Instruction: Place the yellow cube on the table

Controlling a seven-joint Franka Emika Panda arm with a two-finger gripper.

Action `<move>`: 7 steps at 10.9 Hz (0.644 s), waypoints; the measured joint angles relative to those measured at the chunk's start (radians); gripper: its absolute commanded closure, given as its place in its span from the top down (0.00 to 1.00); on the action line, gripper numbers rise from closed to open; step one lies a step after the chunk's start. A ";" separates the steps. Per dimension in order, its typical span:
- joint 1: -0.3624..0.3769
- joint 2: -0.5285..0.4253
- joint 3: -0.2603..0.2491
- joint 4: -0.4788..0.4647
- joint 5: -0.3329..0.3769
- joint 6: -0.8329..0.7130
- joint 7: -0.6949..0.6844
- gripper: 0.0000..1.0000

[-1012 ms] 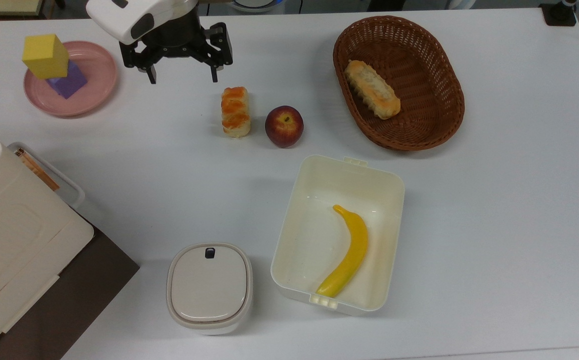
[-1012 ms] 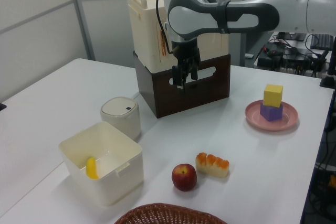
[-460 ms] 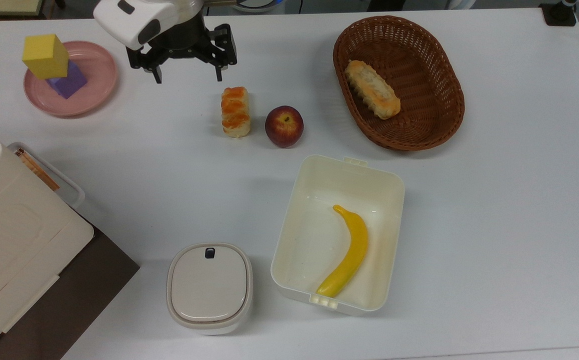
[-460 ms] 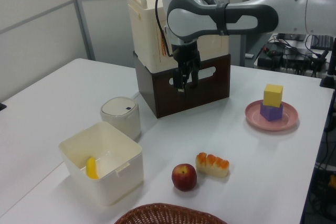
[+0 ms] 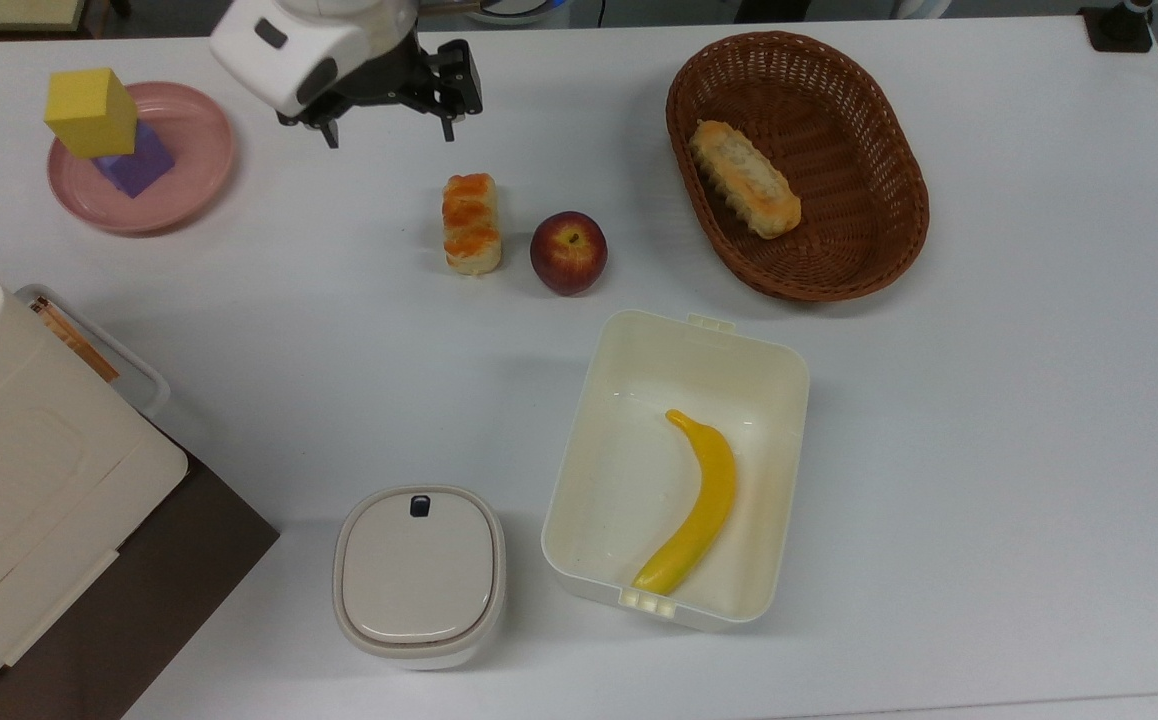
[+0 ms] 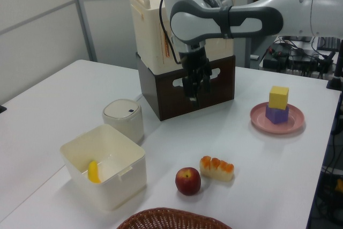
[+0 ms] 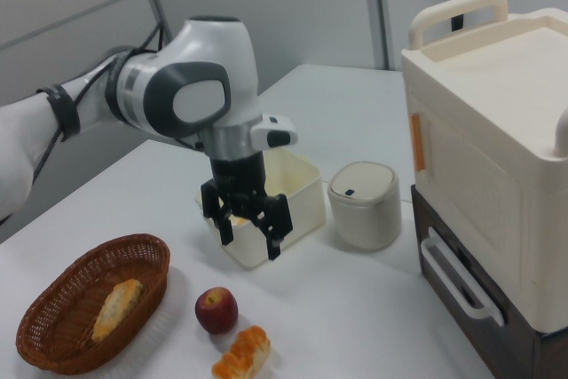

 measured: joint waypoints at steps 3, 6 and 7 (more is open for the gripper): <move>0.018 0.046 0.002 -0.055 0.000 -0.004 -0.033 1.00; 0.041 0.114 0.002 -0.088 -0.004 -0.004 -0.034 1.00; 0.041 0.133 0.002 -0.101 -0.007 -0.004 -0.036 1.00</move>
